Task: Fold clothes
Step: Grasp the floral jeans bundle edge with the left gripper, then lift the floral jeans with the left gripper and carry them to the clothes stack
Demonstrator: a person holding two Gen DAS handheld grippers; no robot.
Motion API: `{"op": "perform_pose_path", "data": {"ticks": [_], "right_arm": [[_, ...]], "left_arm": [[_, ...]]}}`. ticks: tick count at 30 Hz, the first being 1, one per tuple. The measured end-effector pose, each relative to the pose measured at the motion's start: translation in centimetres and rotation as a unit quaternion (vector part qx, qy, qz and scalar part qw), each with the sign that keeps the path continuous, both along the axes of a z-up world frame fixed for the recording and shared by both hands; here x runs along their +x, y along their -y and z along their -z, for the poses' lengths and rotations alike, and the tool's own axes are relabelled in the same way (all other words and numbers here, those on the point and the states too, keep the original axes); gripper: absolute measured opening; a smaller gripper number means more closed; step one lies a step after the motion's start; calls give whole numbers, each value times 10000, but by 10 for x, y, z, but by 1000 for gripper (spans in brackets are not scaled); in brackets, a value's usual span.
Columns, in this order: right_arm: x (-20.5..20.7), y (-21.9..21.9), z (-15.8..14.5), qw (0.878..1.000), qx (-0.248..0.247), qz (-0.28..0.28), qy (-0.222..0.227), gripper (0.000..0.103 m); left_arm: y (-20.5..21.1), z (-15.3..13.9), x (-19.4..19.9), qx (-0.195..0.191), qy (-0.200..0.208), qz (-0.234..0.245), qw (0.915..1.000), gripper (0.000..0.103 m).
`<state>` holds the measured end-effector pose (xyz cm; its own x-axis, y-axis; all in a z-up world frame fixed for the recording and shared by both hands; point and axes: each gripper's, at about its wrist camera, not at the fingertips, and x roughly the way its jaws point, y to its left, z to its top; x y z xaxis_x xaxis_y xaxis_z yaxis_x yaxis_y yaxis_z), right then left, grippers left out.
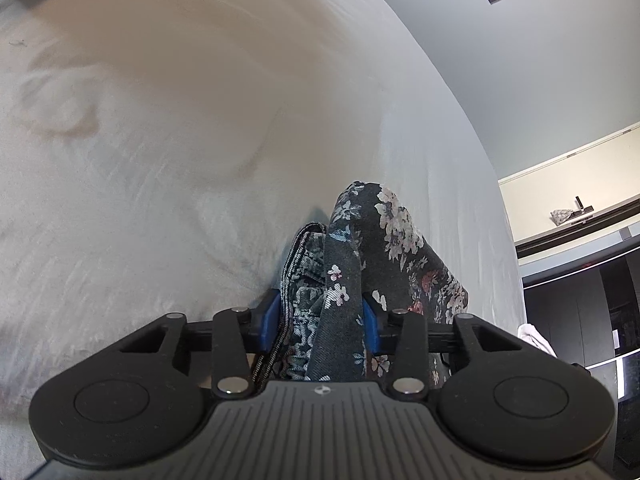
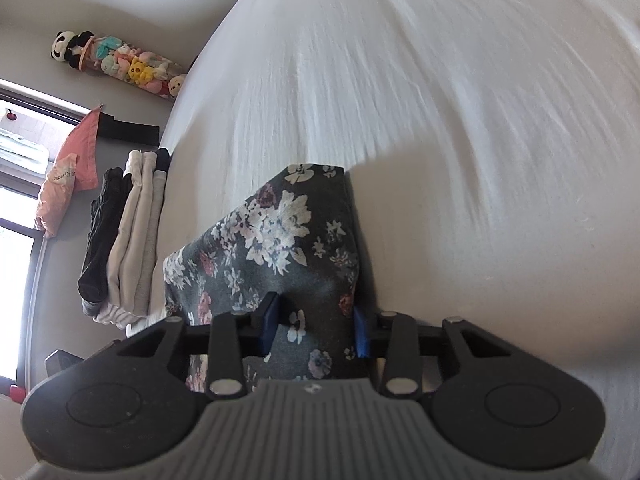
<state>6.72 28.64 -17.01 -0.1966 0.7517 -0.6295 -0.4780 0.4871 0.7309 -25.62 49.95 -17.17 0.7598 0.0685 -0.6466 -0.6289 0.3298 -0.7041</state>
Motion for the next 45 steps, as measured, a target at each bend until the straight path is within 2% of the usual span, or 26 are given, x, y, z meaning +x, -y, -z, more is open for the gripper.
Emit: {"op": "perform_pose_path", "data": {"ticks": [5,13,21,28,37,45], "right_arm": [[-3,2,-6,9999,58,-9,135,29],[-20,10,-40,9969,179,-83,763,19],[-38,28,-68,9943,266,51,1036,17],[-57,35,-97,9910,281,68,1307,17],[-89,21,-129,9860,521,-155,1576,16],[-121,-1,-151,9818,874,-501,1612,16]], "left_arm": [[4,-8,1,140,-66,-75,9999,40],[10,-16,-3,239,118,-209,9994,33],[13,-31,-12,421,376,-238,9981,30],[18,-53,-23,744,509,-283,9955,29],[23,-70,-67,1127,706,-765,9882,29],[26,-97,-114,1457,973,-1258,9765,29]]}}
